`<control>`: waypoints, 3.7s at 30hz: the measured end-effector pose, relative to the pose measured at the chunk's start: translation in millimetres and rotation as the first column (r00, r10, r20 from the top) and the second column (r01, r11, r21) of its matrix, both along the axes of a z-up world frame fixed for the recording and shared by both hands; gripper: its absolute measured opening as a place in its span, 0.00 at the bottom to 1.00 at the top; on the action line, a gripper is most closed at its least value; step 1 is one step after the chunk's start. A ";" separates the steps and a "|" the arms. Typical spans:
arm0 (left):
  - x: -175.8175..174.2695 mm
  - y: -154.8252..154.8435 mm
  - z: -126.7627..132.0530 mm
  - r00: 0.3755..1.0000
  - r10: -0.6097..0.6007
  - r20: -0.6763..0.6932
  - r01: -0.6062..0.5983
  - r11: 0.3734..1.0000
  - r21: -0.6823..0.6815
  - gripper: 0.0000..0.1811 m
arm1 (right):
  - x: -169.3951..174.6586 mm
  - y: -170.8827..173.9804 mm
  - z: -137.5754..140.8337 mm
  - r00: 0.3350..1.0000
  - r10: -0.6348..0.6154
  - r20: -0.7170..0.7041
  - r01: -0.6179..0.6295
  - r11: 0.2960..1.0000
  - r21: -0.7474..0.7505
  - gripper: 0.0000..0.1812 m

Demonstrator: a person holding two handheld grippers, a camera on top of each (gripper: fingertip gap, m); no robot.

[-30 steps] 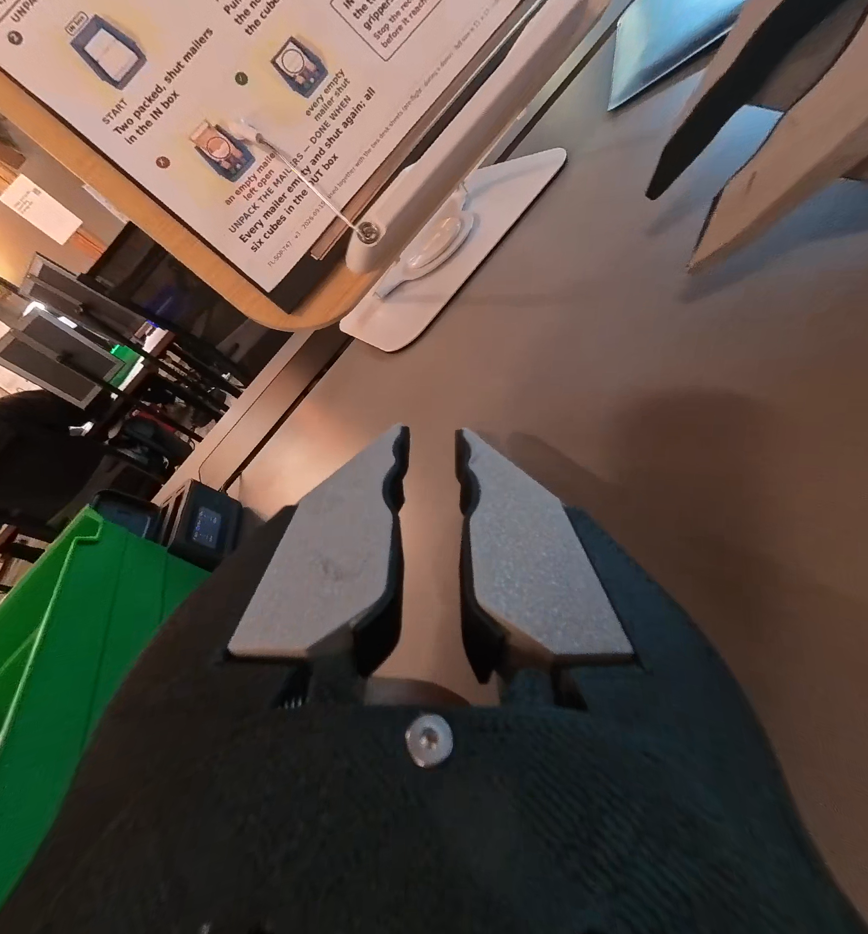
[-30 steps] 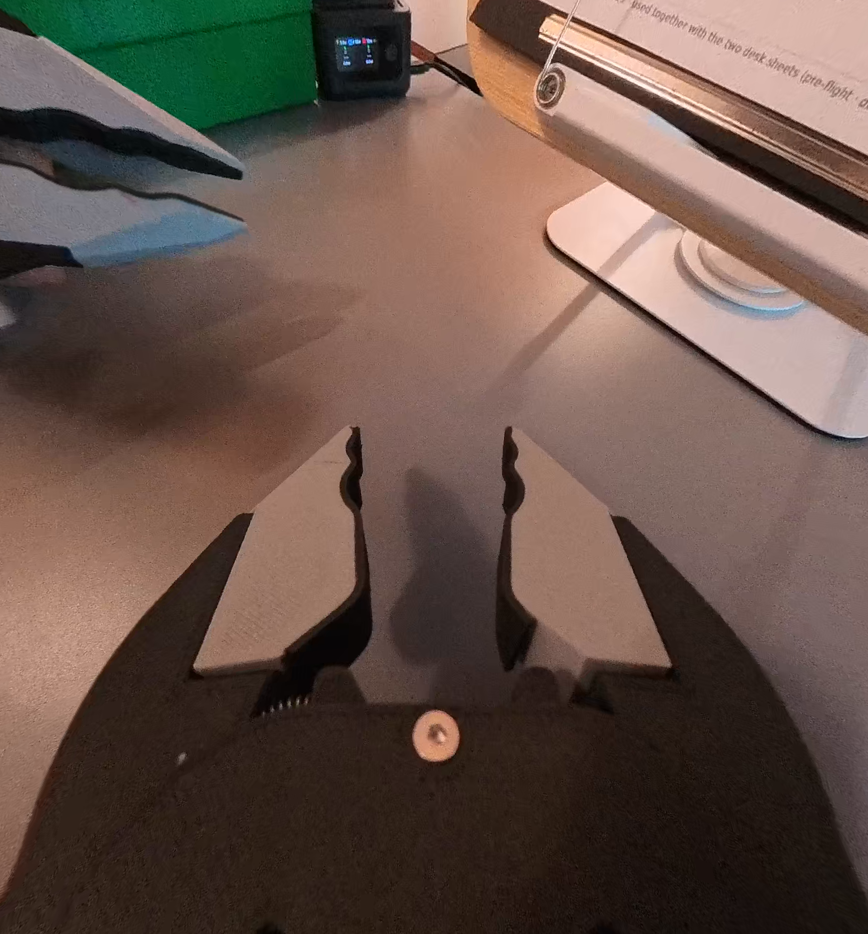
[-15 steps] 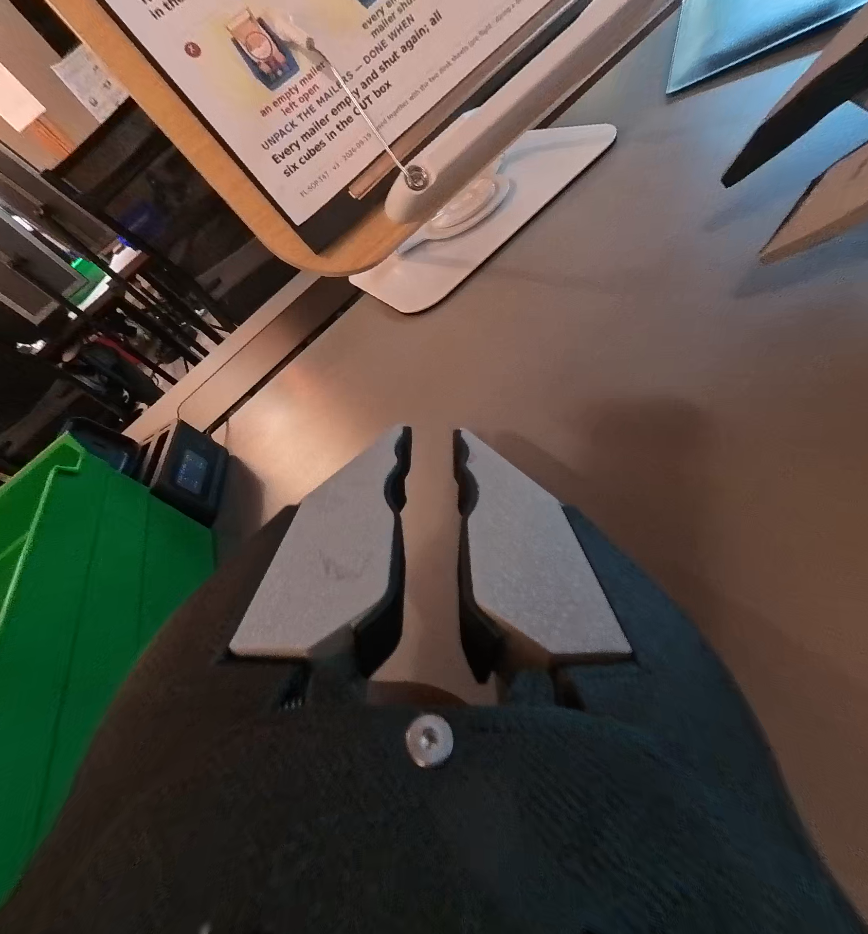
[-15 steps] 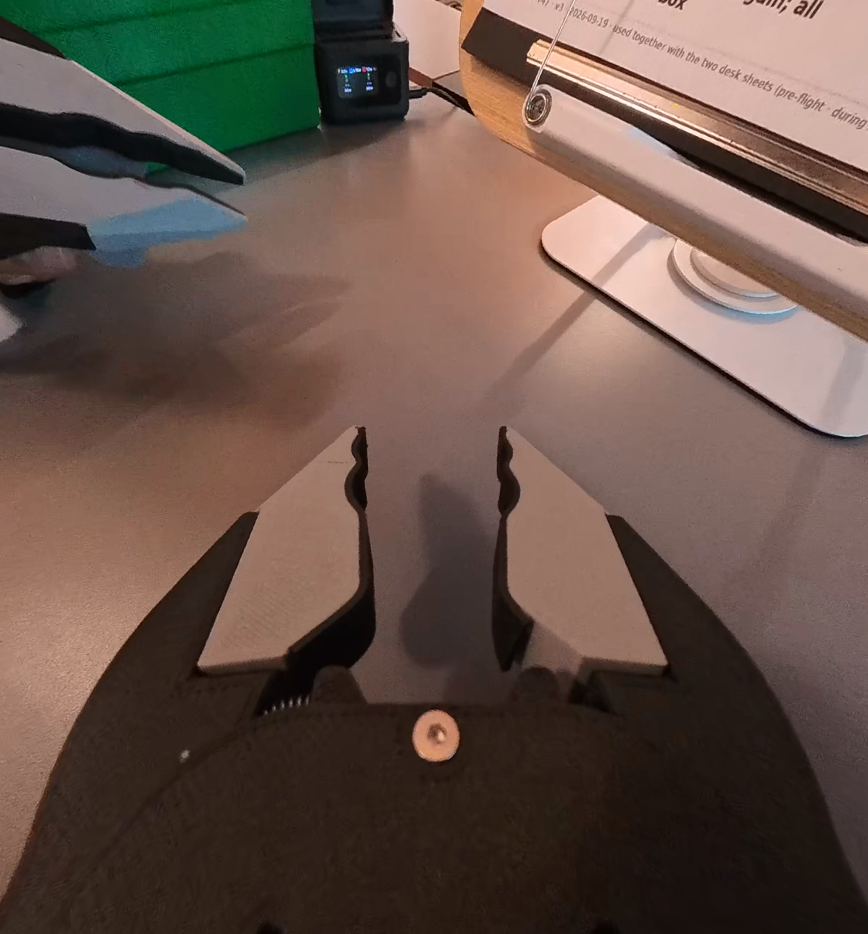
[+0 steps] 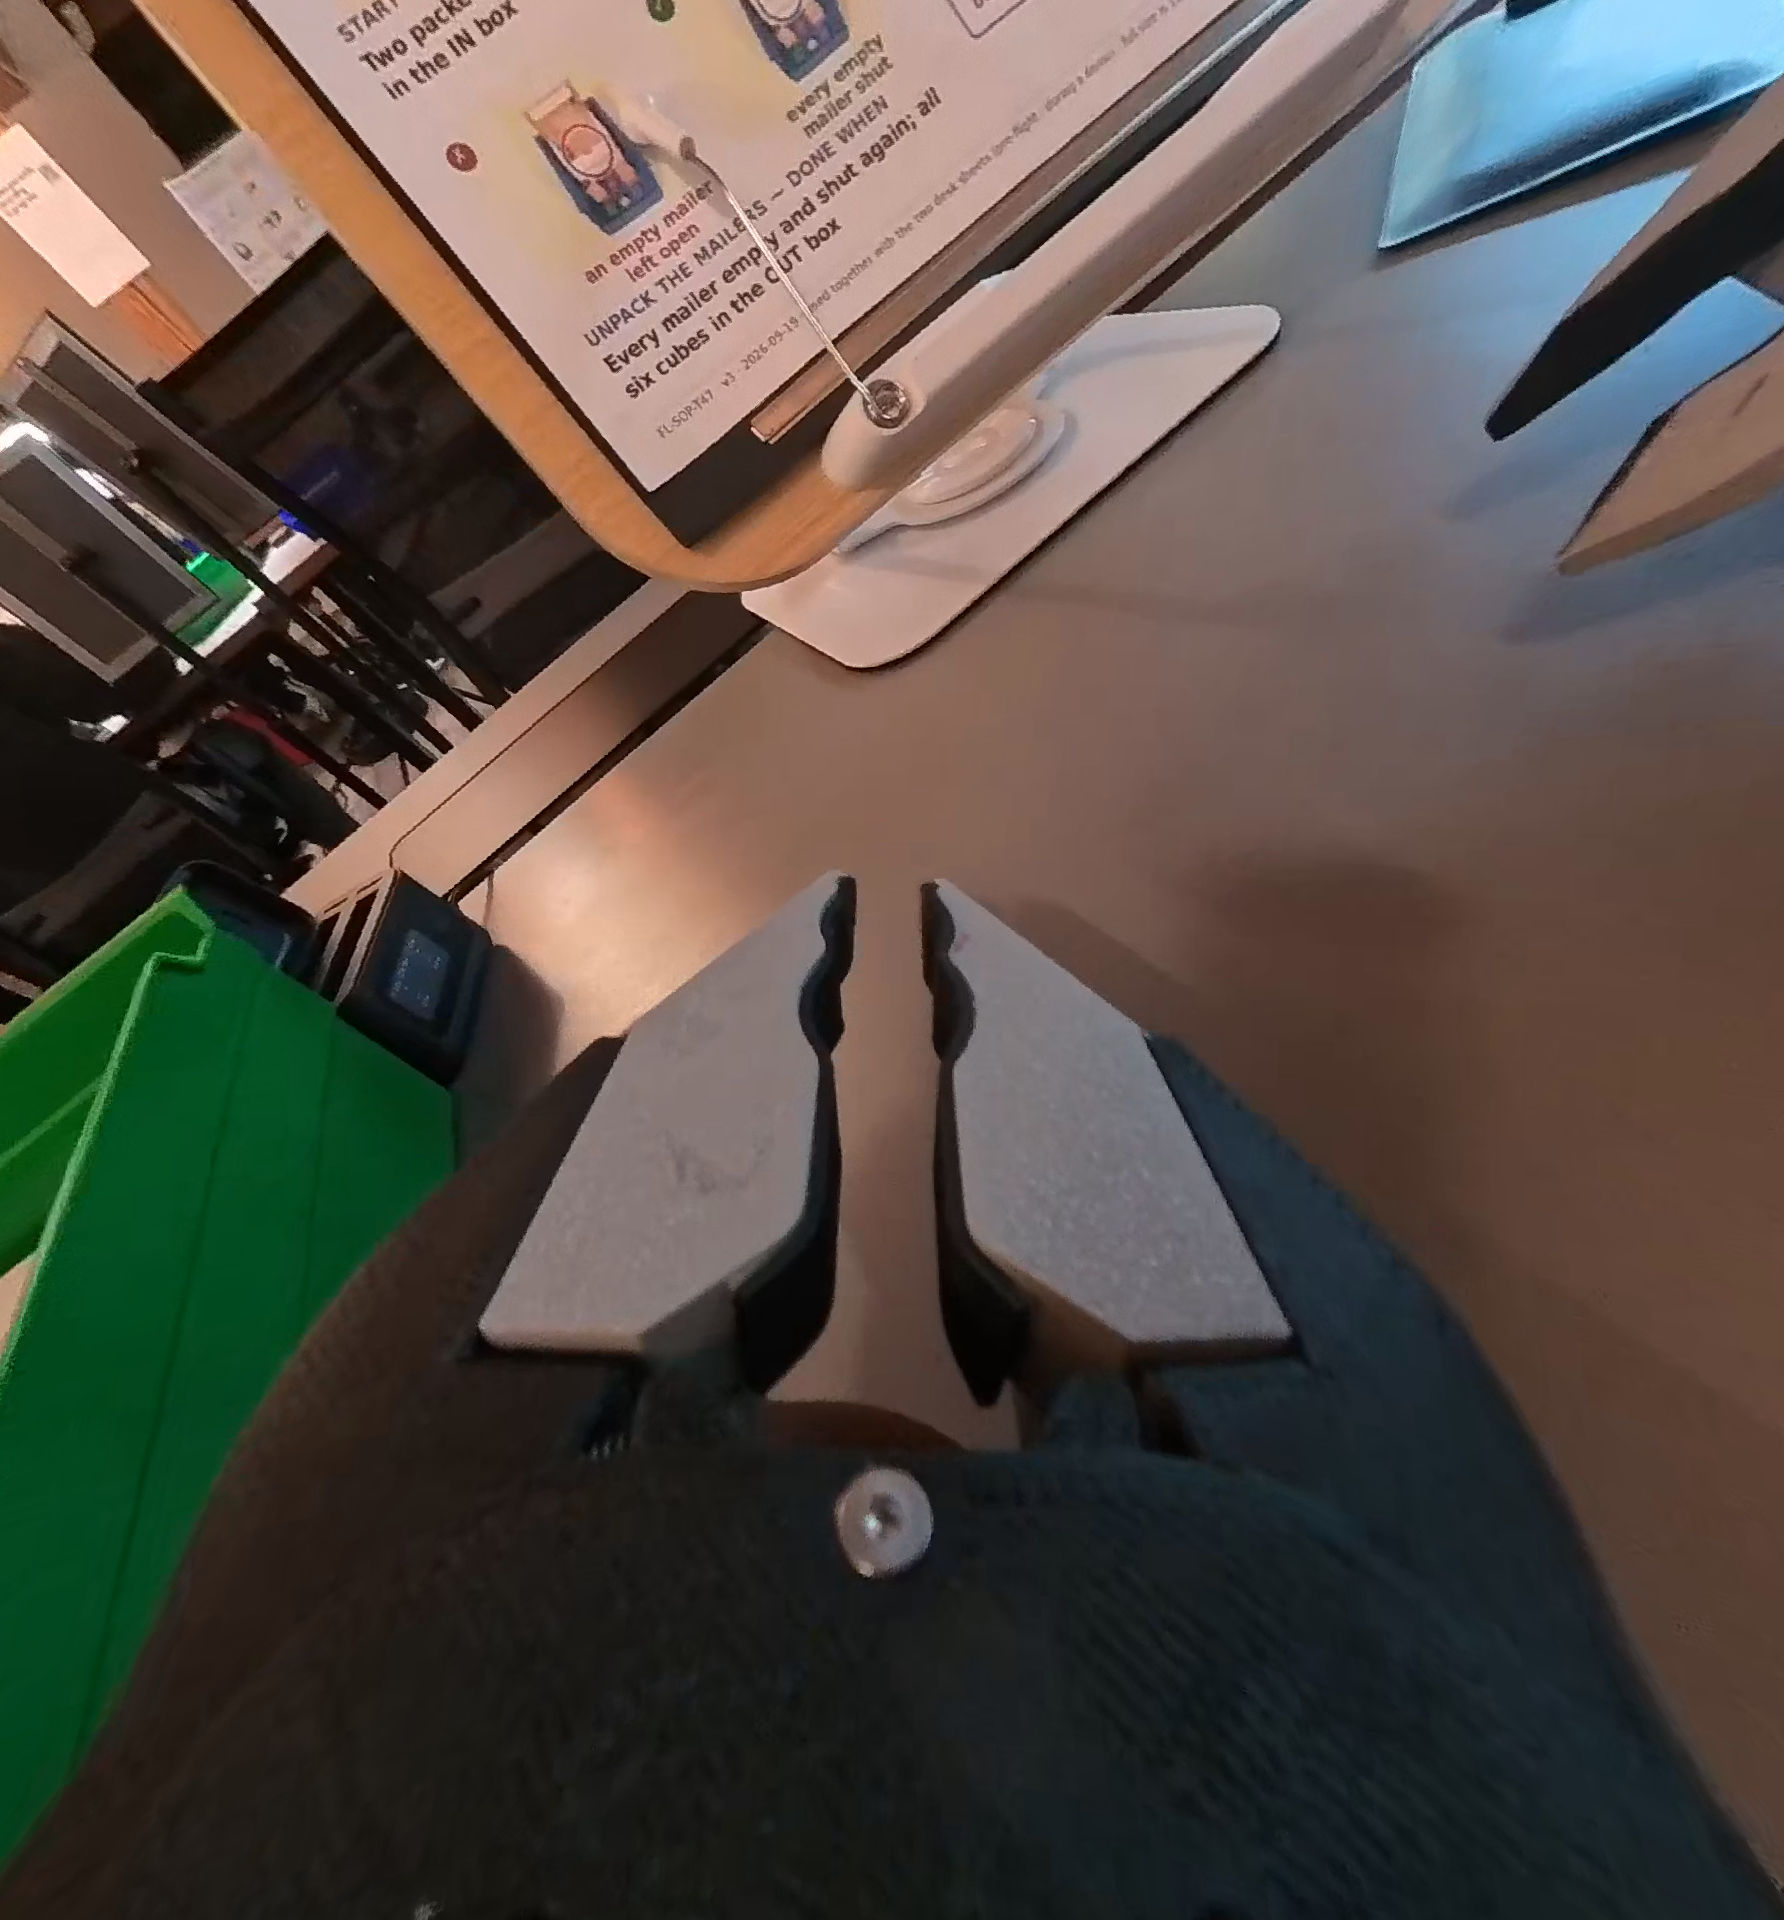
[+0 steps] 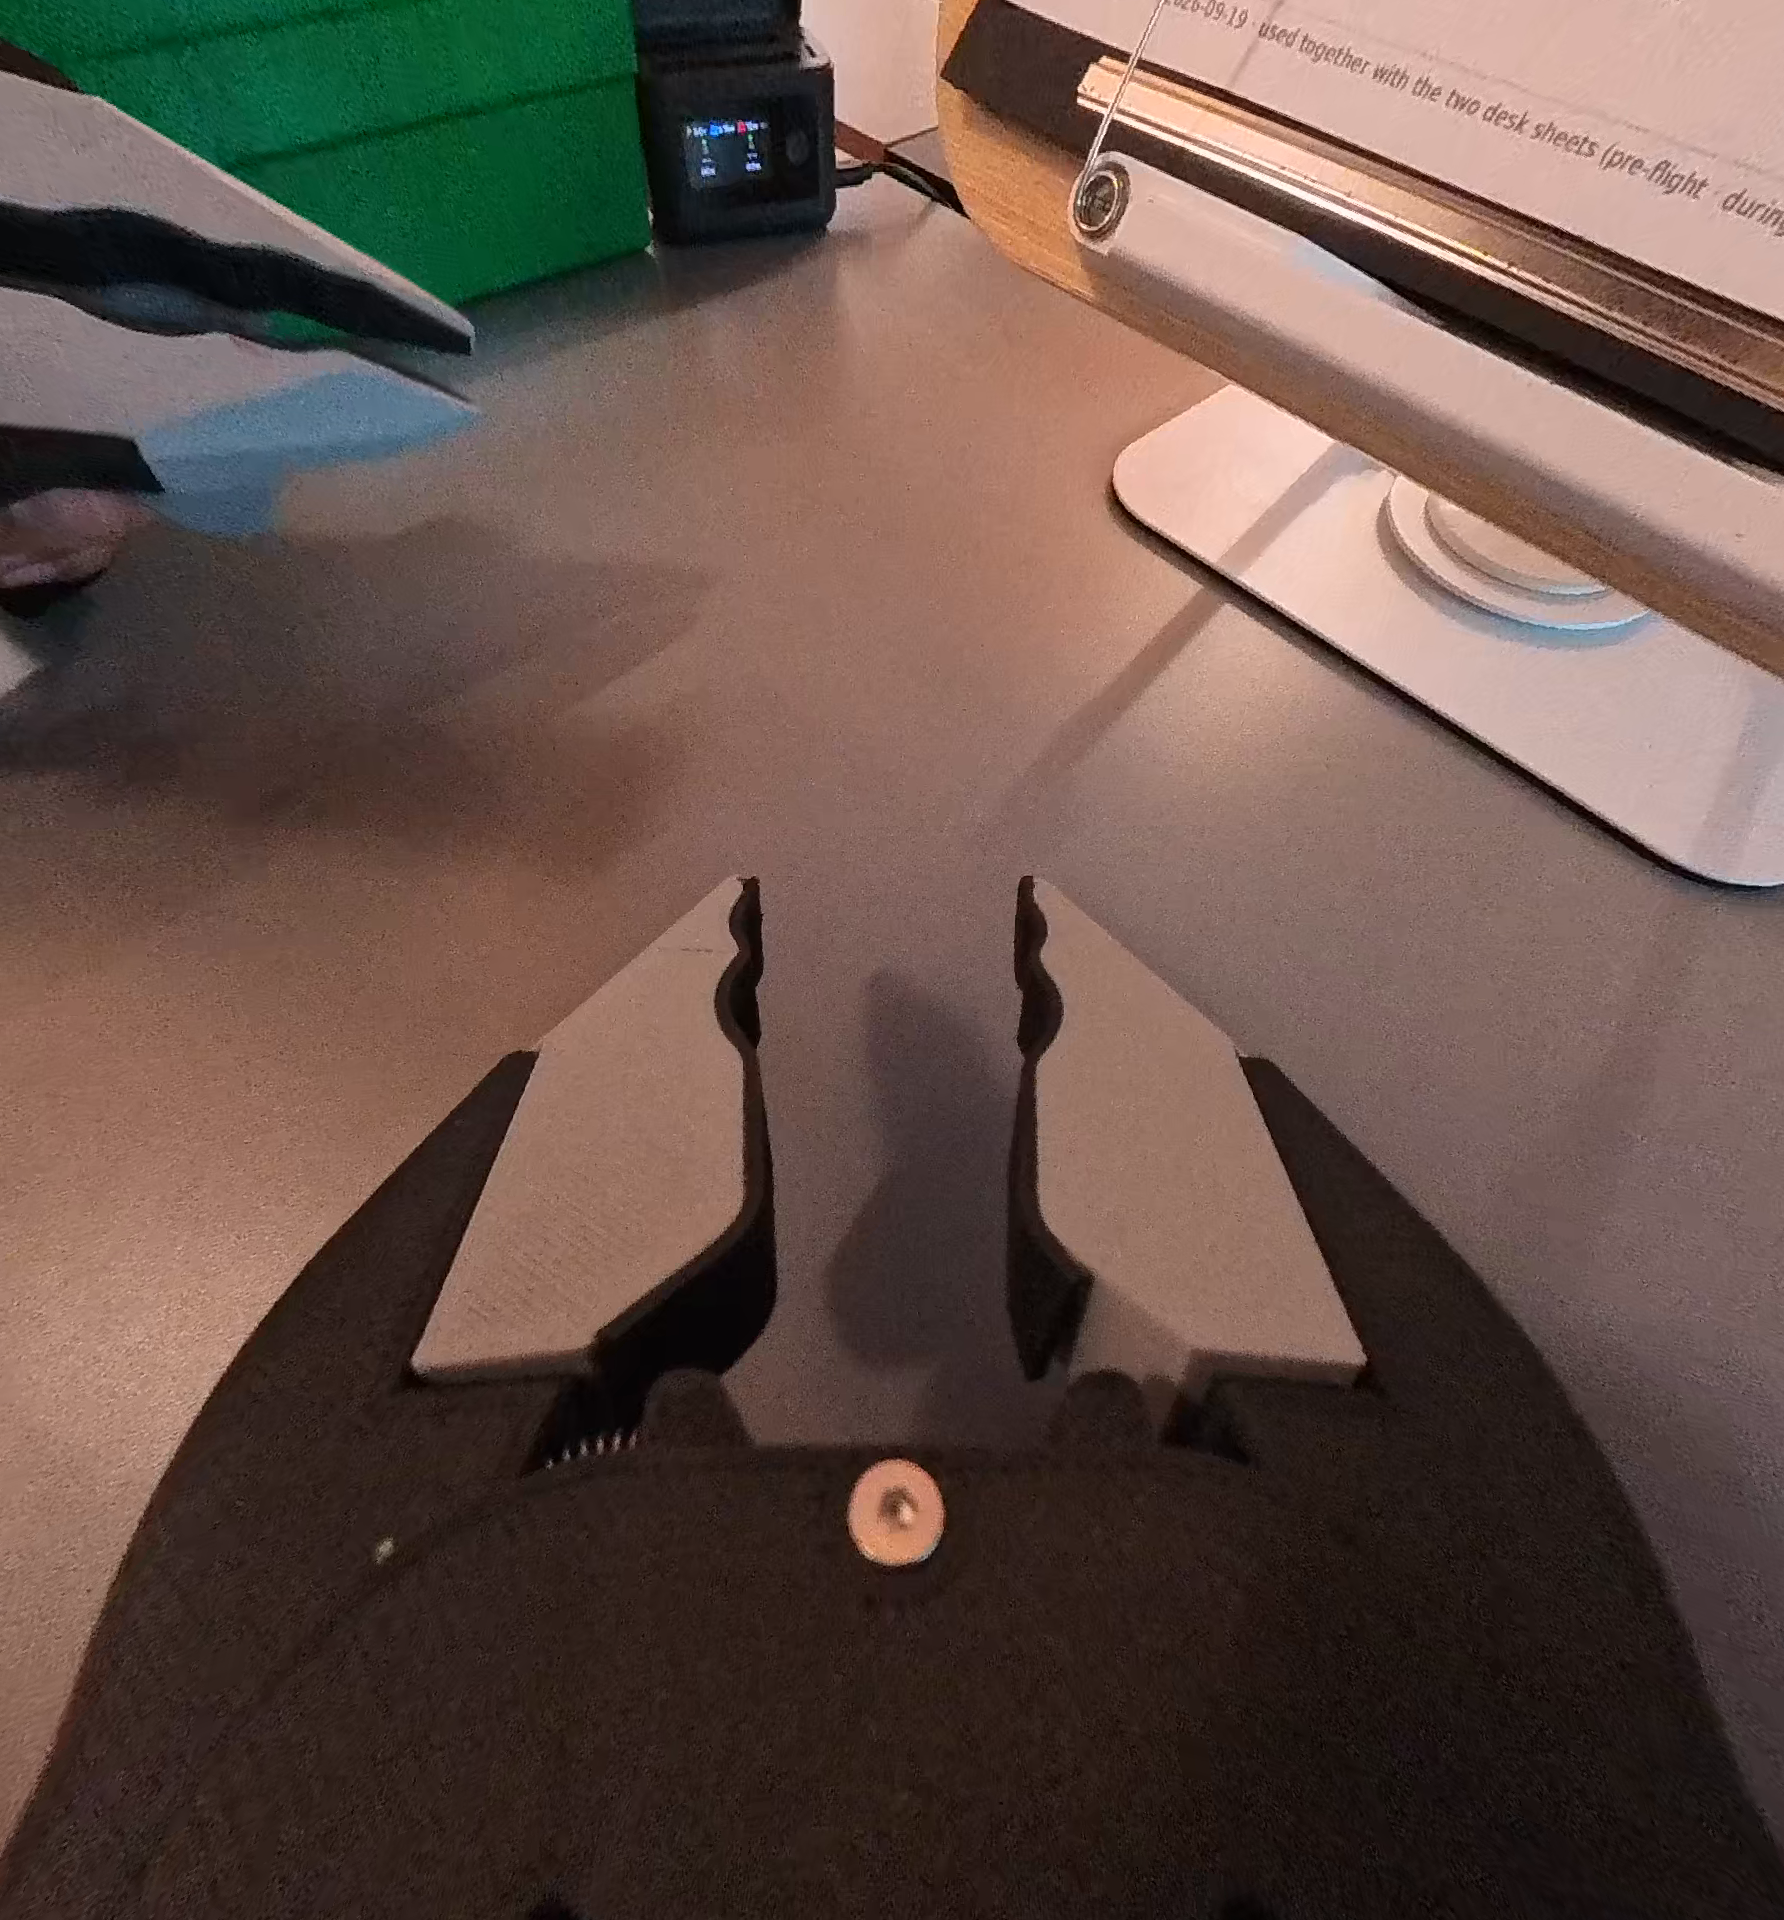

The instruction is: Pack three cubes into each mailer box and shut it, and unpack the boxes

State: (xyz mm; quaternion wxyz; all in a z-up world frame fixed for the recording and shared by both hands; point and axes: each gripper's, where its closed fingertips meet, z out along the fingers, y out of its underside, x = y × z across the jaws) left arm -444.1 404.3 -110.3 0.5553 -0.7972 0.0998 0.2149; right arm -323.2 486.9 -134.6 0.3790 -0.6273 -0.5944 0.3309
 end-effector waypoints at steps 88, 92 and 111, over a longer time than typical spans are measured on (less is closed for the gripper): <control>-227.5 -164.2 34.3 0.795 -0.260 -0.549 -0.270 0.659 -0.702 0.34 | 8.7 -16.2 1.9 0.999 0.039 -0.017 -0.040 0.998 -0.040 0.20; -217.2 -165.1 52.9 0.780 -0.254 -0.572 -0.273 0.684 -0.676 0.34 | 9.5 -15.3 2.6 0.999 0.032 -0.022 -0.033 0.998 -0.046 0.20; -197.1 -162.7 67.8 0.751 -0.291 -0.593 -0.269 0.685 -0.677 0.33 | 12.2 -14.9 3.3 0.999 0.022 -0.027 -0.023 0.998 -0.051 0.20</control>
